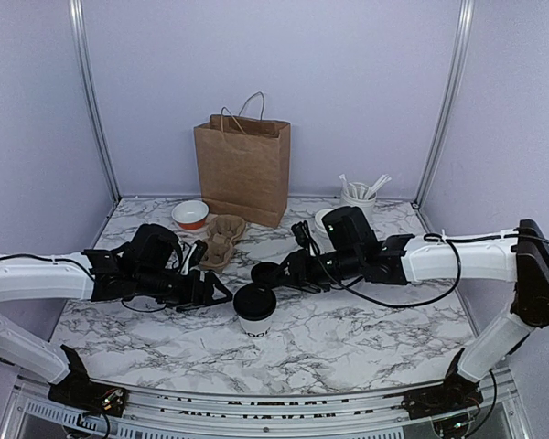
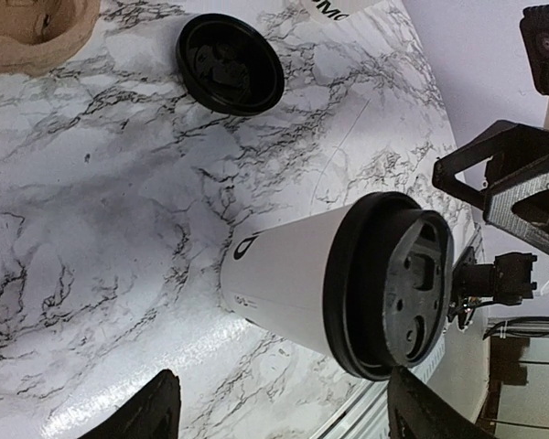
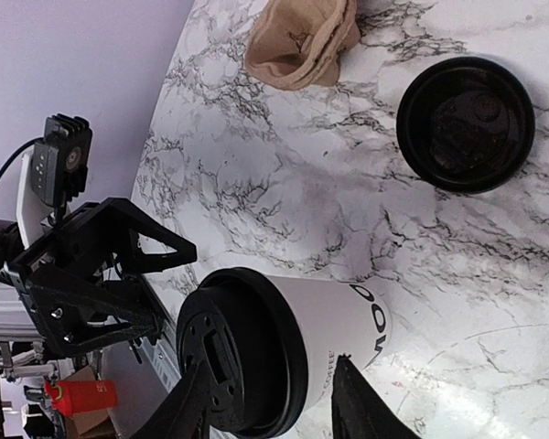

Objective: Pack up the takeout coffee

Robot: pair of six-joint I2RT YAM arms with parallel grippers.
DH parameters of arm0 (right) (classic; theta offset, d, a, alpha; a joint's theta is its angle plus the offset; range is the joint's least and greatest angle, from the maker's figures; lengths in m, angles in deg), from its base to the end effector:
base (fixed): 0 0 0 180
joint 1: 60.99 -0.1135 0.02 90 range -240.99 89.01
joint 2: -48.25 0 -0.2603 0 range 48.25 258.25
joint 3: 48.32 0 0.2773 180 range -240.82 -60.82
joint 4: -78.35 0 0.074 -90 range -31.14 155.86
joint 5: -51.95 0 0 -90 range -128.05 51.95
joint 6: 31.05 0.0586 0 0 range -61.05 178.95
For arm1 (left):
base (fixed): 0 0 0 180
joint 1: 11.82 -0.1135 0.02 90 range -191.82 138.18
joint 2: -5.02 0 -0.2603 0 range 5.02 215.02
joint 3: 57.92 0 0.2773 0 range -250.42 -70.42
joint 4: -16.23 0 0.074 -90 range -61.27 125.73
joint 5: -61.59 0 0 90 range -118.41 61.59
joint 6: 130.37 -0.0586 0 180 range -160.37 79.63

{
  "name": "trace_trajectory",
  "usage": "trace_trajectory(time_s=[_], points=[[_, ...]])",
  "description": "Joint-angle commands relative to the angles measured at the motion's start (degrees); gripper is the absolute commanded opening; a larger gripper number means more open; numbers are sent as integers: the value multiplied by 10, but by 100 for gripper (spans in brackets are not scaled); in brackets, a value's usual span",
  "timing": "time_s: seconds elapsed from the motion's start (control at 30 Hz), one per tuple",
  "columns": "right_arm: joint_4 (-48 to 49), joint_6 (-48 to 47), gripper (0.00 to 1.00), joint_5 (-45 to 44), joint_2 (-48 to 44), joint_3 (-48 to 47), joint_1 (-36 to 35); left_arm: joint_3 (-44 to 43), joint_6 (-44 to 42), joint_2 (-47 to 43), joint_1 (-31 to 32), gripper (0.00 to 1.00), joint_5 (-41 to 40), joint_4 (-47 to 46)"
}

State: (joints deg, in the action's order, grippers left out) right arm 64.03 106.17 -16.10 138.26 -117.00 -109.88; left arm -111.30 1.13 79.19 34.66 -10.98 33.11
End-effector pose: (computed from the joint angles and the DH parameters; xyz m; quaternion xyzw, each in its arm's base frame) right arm 0.2351 0.3027 0.1981 -0.0997 0.8720 0.4467 0.1737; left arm 0.2015 -0.2377 0.1861 0.1053 0.8834 -0.4006 0.2191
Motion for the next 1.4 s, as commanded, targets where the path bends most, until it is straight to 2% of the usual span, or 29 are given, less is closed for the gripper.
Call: trace_trajectory(time_s=[0.0,0.43,1.37], points=[[-31,-41,44,-38,-23,-27,-1,-39,-16,-5,4,78,-10,0],[-44,-69,42,-27,-6,-29,-13,-102,-45,72,13,78,-23,28],[-34,-67,39,-32,16,9,-27,-90,-47,100,25,77,-45,36]])
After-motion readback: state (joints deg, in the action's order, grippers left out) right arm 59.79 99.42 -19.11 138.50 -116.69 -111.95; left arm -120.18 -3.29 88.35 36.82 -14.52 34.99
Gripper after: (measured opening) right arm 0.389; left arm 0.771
